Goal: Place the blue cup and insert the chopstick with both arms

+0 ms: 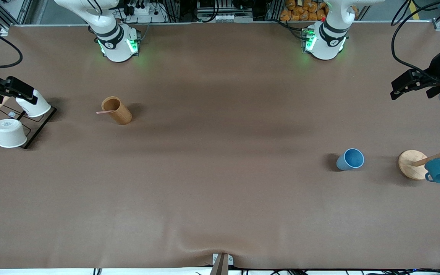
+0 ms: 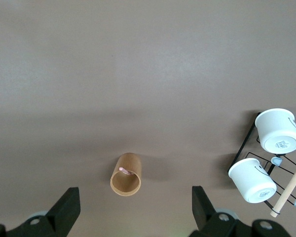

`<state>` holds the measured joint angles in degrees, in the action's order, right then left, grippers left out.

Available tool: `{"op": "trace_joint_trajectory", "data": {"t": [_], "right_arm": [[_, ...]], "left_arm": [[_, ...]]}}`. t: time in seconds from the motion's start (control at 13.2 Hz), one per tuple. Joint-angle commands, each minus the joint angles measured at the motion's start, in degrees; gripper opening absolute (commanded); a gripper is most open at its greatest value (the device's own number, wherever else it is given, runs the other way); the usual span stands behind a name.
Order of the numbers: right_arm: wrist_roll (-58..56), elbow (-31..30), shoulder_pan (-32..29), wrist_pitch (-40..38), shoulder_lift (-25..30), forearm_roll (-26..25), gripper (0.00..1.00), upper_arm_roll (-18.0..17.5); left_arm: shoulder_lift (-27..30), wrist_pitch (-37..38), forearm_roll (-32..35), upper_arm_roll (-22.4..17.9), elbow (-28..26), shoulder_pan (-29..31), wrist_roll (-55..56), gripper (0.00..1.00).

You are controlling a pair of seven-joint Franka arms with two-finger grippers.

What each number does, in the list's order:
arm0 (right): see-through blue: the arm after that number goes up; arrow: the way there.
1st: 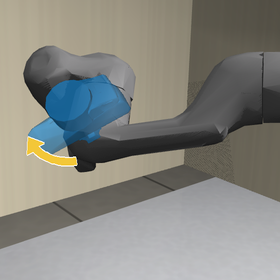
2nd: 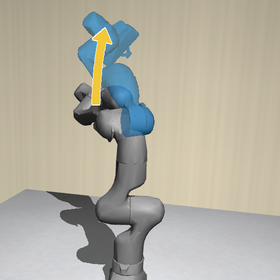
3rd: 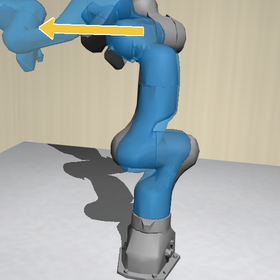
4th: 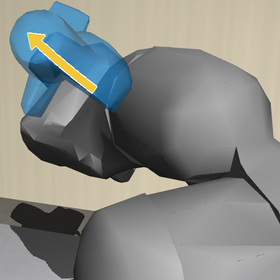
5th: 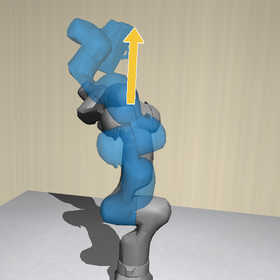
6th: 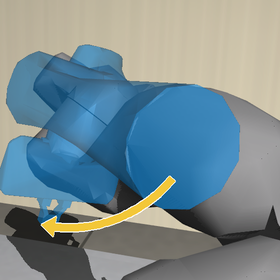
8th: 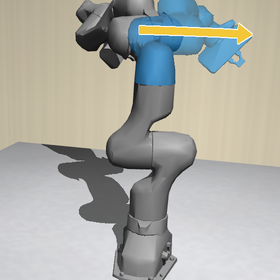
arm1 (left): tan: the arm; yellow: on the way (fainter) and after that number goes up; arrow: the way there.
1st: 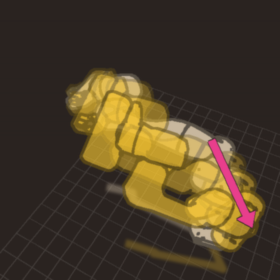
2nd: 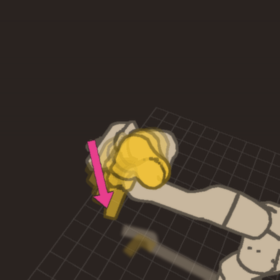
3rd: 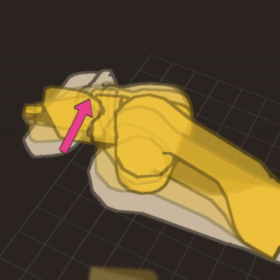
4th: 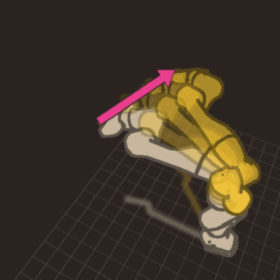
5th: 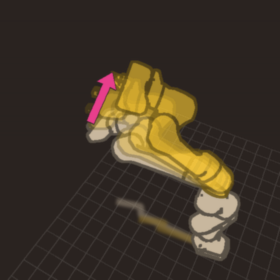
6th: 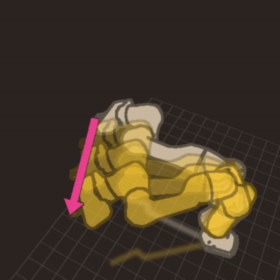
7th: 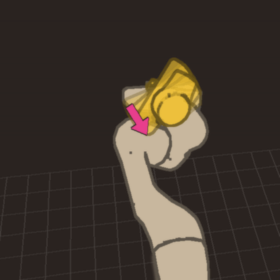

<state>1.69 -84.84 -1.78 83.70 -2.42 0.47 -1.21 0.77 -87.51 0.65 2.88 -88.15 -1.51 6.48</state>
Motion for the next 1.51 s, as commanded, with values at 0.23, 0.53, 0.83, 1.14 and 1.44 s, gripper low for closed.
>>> {"op": "trace_joint_trajectory", "data": {"t": [0.23, 0.53, 0.83, 1.14, 1.44], "right_arm": [[-2.4, 0.6, 0.4, -0.9, -5.5, -0.6, 1.00, 0.1], [-1.3, 0.6, 1.0, -0.8, -10.9, 0.0, 1.00, -0.1], [-1.3, 0.8, 1.1, 0.0, -19.6, 2.9, 1.00, -0.1], [-0.8, -0.8, 2.0, -0.7, -23.9, 5.8, 0.91, 0.0], [-0.5, -6.6, 2.0, -3.6, -22.9, 7.1, 0.78, -0.1]], "left_arm": [[-2.6, -3.6, 1.5, 0.2, -1.7, 0.1, -0.3, 1.00], [-3.1, -13.6, 1.6, 0.2, -9.7, 0.0, -0.5, 1.00], [-5.8, -22.2, 1.7, 0.2, -15.7, 1.8, -0.8, 1.00], [-11.0, -28.5, 1.7, 0.3, -18.4, 2.1, -0.8, 1.00], [-16.9, -32.5, 1.5, 0.3, -17.9, 3.3, -0.8, 1.00]]}}
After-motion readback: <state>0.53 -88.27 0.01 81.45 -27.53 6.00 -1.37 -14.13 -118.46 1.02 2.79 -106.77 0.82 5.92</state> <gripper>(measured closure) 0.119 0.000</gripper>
